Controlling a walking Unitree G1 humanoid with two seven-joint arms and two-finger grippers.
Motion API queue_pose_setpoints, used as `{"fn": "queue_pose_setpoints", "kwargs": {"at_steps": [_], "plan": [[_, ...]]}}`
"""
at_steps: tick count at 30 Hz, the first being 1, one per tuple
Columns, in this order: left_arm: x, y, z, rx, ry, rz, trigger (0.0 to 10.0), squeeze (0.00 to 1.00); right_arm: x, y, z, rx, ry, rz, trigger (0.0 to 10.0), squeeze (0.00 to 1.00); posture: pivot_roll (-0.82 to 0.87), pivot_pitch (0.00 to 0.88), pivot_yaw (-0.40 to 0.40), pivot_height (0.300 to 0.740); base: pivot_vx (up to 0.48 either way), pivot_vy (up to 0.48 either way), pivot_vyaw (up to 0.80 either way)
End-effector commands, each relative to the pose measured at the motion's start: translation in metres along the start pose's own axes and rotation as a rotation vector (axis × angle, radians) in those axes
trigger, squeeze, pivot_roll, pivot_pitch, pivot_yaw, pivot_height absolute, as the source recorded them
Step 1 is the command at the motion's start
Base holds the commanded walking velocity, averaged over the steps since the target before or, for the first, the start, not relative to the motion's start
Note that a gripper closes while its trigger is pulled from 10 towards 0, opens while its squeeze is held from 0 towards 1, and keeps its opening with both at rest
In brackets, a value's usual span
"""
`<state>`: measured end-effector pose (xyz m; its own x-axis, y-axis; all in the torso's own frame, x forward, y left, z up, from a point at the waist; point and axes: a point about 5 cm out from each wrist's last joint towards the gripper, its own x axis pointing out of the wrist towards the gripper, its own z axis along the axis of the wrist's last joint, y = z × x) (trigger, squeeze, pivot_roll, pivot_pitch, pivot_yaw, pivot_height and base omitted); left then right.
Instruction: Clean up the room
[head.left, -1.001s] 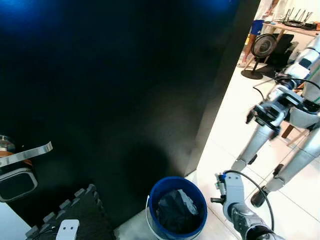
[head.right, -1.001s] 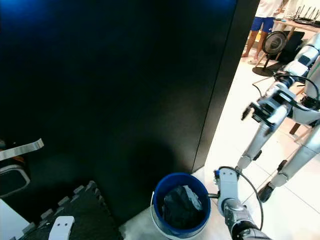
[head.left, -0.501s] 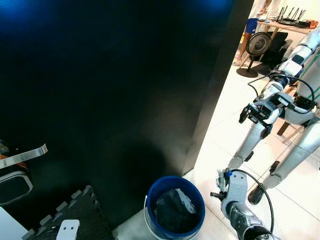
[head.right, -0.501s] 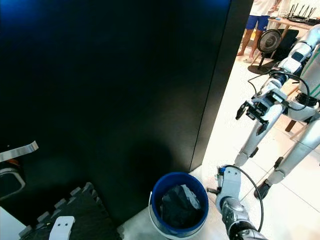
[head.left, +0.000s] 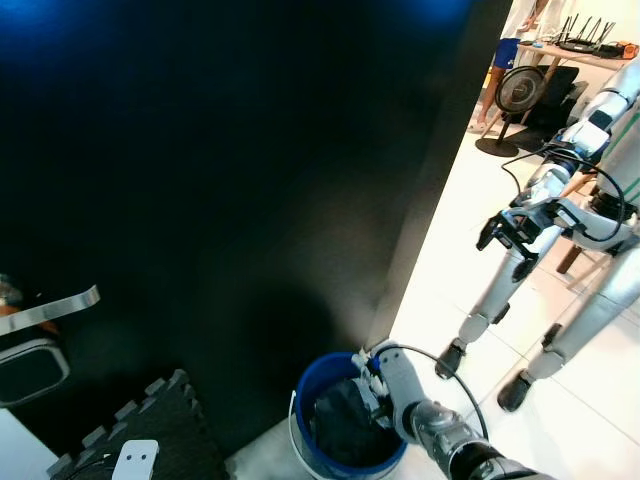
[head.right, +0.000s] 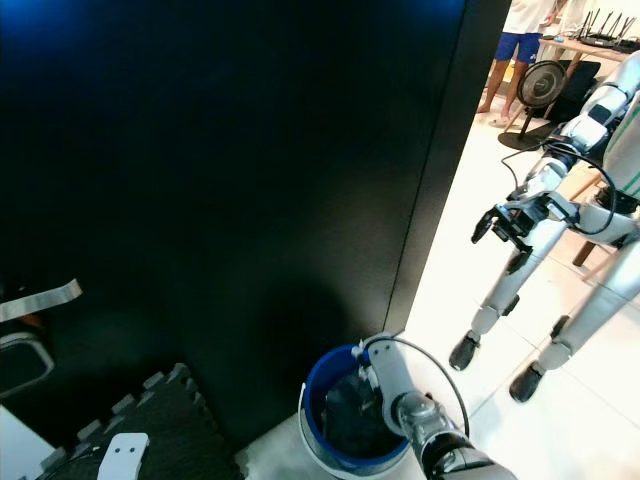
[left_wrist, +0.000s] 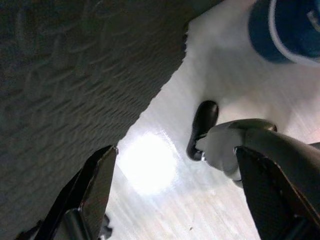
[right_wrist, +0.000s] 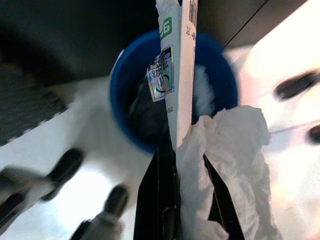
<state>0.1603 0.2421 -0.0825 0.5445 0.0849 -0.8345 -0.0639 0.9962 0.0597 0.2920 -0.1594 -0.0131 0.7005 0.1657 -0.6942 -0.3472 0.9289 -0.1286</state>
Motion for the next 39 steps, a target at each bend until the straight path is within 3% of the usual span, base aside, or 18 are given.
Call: {"fn": "queue_pose_setpoints", "kwargs": {"at_steps": [1,6,12,23,29,30,39], "plan": [[-0.001,-0.001,-0.004,-0.002,0.002,0.003,10.0,0.00,0.001,0.003,0.008,-0.014,-0.020,-0.004,10.0,0.00,0.11,0.063,-0.080,0.740,0.000,0.000,0.77],[-0.001,-0.001,-0.004,0.001,-0.002,0.004,10.0,0.00,0.002,0.001,0.009,-0.031,-0.005,-0.026,10.0,0.00,0.11,0.063,-0.080,0.740,0.000,0.000,0.78],[-0.001,0.000,-0.002,0.015,-0.021,0.006,10.0,0.00,-0.002,-0.017,0.004,-0.012,0.038,-0.166,10.0,0.00,0.10,0.067,-0.075,0.740,0.000,-0.435,0.00],[-0.001,-0.001,0.000,0.000,-0.047,-0.007,10.0,0.00,-0.003,-0.025,0.004,-0.023,0.047,-0.216,10.0,0.00,0.10,0.065,-0.077,0.740,0.070,-0.169,0.00],[-0.001,-0.002,0.002,-0.001,-0.058,-0.014,10.0,0.00,-0.003,-0.024,0.010,-0.029,0.039,-0.228,10.0,0.00,0.10,0.073,-0.076,0.740,0.000,-0.450,0.00],[-0.001,-0.002,0.002,-0.035,-0.074,-0.007,10.0,0.00,-0.002,-0.022,0.012,-0.024,0.034,-0.226,10.0,0.00,0.10,0.075,-0.078,0.740,0.000,0.000,0.00],[-0.001,-0.001,0.005,-0.040,-0.101,-0.013,10.0,0.00,0.000,-0.017,0.014,-0.022,0.039,-0.226,10.0,0.00,0.11,0.116,-0.076,0.740,0.000,0.000,0.00]]}}
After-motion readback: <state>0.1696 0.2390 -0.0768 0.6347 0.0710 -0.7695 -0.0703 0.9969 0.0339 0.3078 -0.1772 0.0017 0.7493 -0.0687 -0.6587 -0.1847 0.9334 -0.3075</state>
